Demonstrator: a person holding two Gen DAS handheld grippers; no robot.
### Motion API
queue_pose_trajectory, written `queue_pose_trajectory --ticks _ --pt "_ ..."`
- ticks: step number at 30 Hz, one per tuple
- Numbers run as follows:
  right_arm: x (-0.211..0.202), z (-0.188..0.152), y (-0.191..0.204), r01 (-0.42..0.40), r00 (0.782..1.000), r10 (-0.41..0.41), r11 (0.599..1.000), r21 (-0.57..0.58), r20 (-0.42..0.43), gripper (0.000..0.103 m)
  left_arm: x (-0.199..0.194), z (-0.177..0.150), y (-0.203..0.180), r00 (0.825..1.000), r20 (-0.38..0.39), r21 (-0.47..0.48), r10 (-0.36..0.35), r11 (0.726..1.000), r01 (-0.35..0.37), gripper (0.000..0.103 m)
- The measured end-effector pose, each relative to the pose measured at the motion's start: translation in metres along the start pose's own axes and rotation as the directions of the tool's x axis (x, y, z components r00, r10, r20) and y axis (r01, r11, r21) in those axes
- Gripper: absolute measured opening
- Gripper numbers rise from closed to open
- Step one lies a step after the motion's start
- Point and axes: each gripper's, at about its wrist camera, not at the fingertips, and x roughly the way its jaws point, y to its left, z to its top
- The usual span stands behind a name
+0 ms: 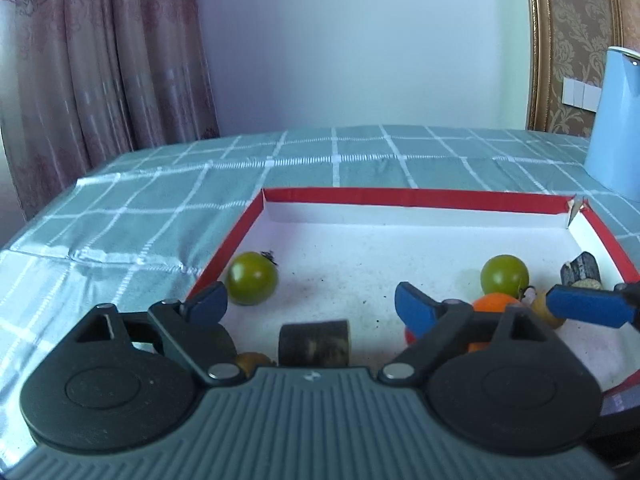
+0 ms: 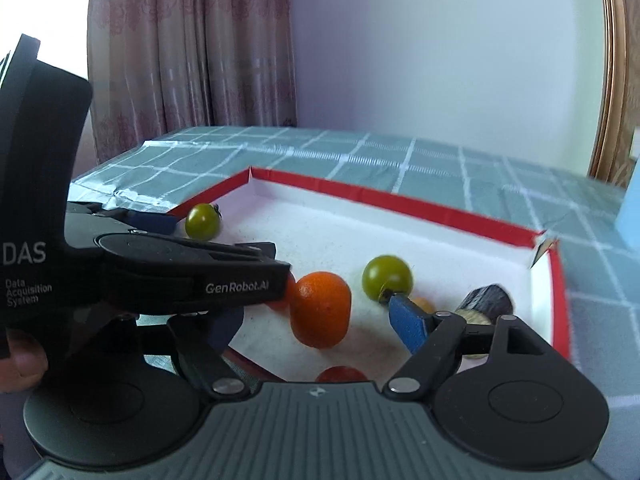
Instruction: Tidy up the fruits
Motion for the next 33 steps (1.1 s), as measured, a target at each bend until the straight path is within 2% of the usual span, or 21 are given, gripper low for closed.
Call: queue_pose_trajectory --ticks 6,9,11,16,21,26,28,33 --pt "-0.007 -0.003 0.0 -0.001 1.0 0.001 1.0 0.019 0.007 0.08 -0.005 -0.004 0.004 1.0 -0.011 -0.018 -0.007 1.0 0.007 0.09" --pt "-0.014 -0.005 -0.002 0.009 1.0 -0.01 0.999 0.035 0.025 0.08 -0.016 -0.006 0.005 1.0 0.021 -0.015 -0.001 1.0 0.001 0.092" --pt "-0.022 -0.007 -0.003 0.02 0.999 -0.022 0.999 0.04 0.044 0.081 -0.029 -0.009 0.006 0.998 0.05 -0.023 0.025 0.999 -0.024 0.099" --pt "-0.047 -0.018 -0.007 0.021 0.994 -0.027 0.998 0.053 0.103 0.086 -0.056 -0.015 0.022 0.996 0.083 -0.102 0.023 0.995 -0.015 0.102" --pt "-0.07 -0.036 -0.019 0.032 0.99 -0.049 0.991 0.133 0.13 0.086 -0.074 -0.025 0.035 0.999 0.042 -0.156 0.005 0.988 0.001 0.103" --pt "-0.084 -0.048 -0.035 0.099 0.977 -0.141 0.965 0.241 0.161 0.09 -0.094 -0.042 0.033 1.0 0.026 -0.161 0.006 0.987 -0.001 0.103" --pt "-0.086 -0.05 -0.036 0.121 0.972 -0.166 0.959 0.257 0.164 0.091 -0.098 -0.048 0.029 1.0 0.013 -0.152 0.002 0.988 0.0 0.103" --pt "-0.082 -0.051 -0.035 0.124 0.977 -0.162 0.961 0.245 0.142 0.092 -0.102 -0.057 0.014 1.0 0.001 -0.103 -0.008 0.995 0.008 0.103"
